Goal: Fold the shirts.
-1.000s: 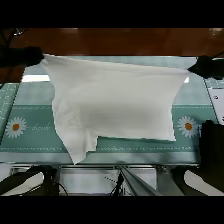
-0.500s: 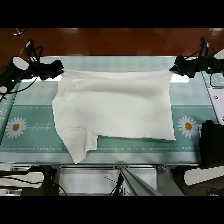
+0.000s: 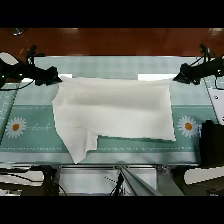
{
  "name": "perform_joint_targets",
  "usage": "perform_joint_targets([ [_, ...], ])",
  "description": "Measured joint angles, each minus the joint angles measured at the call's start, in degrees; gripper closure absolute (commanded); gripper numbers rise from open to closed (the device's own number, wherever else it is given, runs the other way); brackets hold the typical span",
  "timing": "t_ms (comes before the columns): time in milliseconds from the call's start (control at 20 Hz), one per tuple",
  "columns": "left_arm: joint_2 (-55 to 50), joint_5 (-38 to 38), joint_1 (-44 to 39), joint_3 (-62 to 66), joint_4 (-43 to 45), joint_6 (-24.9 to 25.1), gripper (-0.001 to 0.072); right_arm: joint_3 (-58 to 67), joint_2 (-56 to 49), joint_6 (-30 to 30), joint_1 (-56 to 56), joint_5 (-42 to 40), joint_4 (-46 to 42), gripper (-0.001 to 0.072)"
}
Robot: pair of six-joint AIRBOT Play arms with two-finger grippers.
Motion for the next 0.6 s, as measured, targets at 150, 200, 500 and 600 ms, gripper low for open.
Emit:
perform_joint_targets([
  [150, -0.8, -2.2, 0.2, -3.6, 0.2, 1.2, 0.0413, -5.9, 0.2, -0.6, 0.5, -0.4, -1.1, 0.0582],
  [200, -1.1, -2.8, 0.2, -4.4, 0.2, 1.2, 0.0001, -7.4, 0.2, -0.7, 0.8, -1.4, -0.8, 0.0247],
  [500, -0.5, -11.6, 3.3, -4.9, 1.5, 1.0, 0.0005, -10.5, 3.7, -0.4, -1.0, 0.7, 0.6, 0.0093],
  [600, 2.4, -14.7, 6.4, -6.8, 2.1, 1.7, 0.0005, -12.2, 8.3, -1.0, -3.3, 2.2, -2.0, 0.0093],
])
